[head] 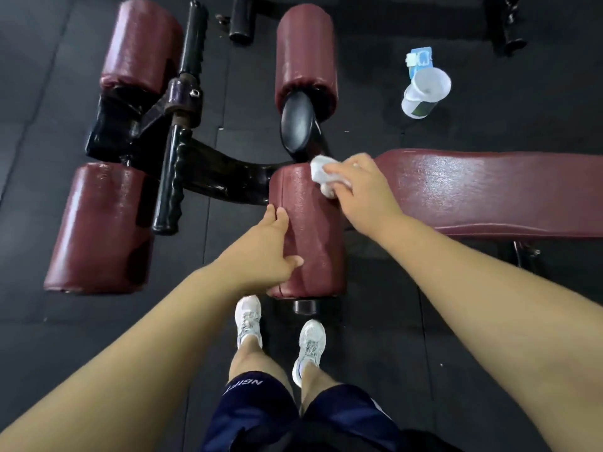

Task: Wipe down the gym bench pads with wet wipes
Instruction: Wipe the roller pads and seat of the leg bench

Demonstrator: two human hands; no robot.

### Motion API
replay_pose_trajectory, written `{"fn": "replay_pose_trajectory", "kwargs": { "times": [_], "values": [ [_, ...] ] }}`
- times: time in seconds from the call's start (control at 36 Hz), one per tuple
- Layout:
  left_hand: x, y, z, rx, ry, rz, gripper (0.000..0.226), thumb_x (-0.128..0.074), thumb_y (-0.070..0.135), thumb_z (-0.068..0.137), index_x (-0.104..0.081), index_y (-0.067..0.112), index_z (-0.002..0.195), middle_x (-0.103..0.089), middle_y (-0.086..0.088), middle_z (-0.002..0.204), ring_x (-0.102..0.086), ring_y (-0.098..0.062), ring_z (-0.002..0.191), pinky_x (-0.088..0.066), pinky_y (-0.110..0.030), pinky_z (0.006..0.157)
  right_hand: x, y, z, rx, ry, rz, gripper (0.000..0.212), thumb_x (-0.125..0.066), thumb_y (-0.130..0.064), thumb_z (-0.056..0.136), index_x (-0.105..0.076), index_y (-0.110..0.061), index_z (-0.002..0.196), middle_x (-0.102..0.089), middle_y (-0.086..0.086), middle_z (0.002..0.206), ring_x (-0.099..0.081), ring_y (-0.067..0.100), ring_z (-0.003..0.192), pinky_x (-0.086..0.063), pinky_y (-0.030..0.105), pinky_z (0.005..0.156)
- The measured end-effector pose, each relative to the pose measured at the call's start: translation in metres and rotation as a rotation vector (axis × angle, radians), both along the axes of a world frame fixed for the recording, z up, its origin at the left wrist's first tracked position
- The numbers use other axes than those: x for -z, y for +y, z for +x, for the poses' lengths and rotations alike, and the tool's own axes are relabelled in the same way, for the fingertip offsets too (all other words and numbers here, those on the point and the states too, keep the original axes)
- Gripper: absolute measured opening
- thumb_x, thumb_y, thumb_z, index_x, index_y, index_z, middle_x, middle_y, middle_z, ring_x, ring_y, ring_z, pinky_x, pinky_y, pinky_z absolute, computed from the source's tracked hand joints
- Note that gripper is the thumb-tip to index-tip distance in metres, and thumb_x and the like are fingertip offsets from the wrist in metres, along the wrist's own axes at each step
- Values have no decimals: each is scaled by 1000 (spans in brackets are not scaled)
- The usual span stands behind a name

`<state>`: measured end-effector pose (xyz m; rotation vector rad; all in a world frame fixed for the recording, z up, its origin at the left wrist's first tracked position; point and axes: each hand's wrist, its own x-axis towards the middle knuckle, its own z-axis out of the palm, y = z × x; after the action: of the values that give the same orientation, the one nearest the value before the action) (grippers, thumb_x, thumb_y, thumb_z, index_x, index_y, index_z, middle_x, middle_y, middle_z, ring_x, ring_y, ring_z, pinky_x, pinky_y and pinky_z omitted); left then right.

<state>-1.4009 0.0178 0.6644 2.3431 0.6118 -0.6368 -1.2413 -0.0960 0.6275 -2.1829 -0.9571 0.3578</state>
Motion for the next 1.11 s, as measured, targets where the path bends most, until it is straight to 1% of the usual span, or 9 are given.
{"fn": "replay_pose_trajectory", "kwargs": {
  "times": [0.11,0.22,0.28,0.36,0.47,0.61,0.81,0.94,1.11],
  "values": [
    [15,12,-18,-166,-11,-263,87,-59,23,90,3,22,152,5,8,158,-17,-12,143,-20,-25,115,-2,20,1,-48,-25,-13,27,-47,-9,95,-64,-14,115,-38,-1,103,-42,12,91,-29,3,75],
    [22,12,-24,-258,-58,-359,87,-57,23,85,-1,25,152,1,14,157,-5,-1,143,-13,-28,119,1,12,-18,-126,-94,-15,22,-47,-10,94,-66,-12,106,-39,1,98,-46,21,89,-39,28,80],
    [21,12,-22,-271,-79,-372,88,-55,27,79,-7,26,152,-6,14,157,-12,2,141,-17,-27,117,2,-5,-32,-162,-94,-14,22,-51,-13,92,-67,-9,107,-44,8,98,-49,28,88,-42,35,82],
    [16,14,-20,-255,-138,-300,66,-54,12,89,-26,17,148,-33,20,144,-36,3,123,-26,-8,102,-1,-39,-58,-266,-18,9,29,-51,-22,90,-66,-6,108,-47,10,97,-50,24,82,-42,29,80],
    [7,12,-19,-235,-259,-108,58,-56,18,92,-33,17,146,-32,5,150,-49,-12,120,-36,-24,105,-7,-71,-75,-462,5,-51,30,-50,-28,91,-65,-11,111,-47,6,101,-45,15,82,-39,18,76],
    [3,-2,-14,-81,-197,24,60,-50,27,95,-26,14,148,-19,-4,157,-22,-15,142,-19,-22,111,3,-51,-50,-462,-143,5,27,-53,-16,88,-66,-7,110,-49,17,99,-48,23,84,-42,28,77],
    [10,-8,-18,-76,-86,-3,63,-37,33,99,-7,17,152,6,1,159,-32,-21,137,-32,-29,105,11,18,13,-70,-103,-26,23,-50,-5,91,-67,-7,106,-38,9,102,-41,20,90,-31,23,80],
    [24,5,-30,-148,-84,-189,66,-38,28,99,0,17,152,5,5,159,-3,-5,144,-4,-15,110,10,28,13,0,-73,-53,22,-45,-7,94,-65,-4,103,-35,2,103,-39,14,90,-28,14,79],
    [20,9,-29,-204,-137,-241,59,-45,25,98,-19,13,150,-14,3,158,-12,-5,143,-9,-12,108,6,-27,-42,-192,0,59,19,-53,-9,90,-65,-11,104,-41,8,99,-46,16,88,-33,9,86]
  ]
}}
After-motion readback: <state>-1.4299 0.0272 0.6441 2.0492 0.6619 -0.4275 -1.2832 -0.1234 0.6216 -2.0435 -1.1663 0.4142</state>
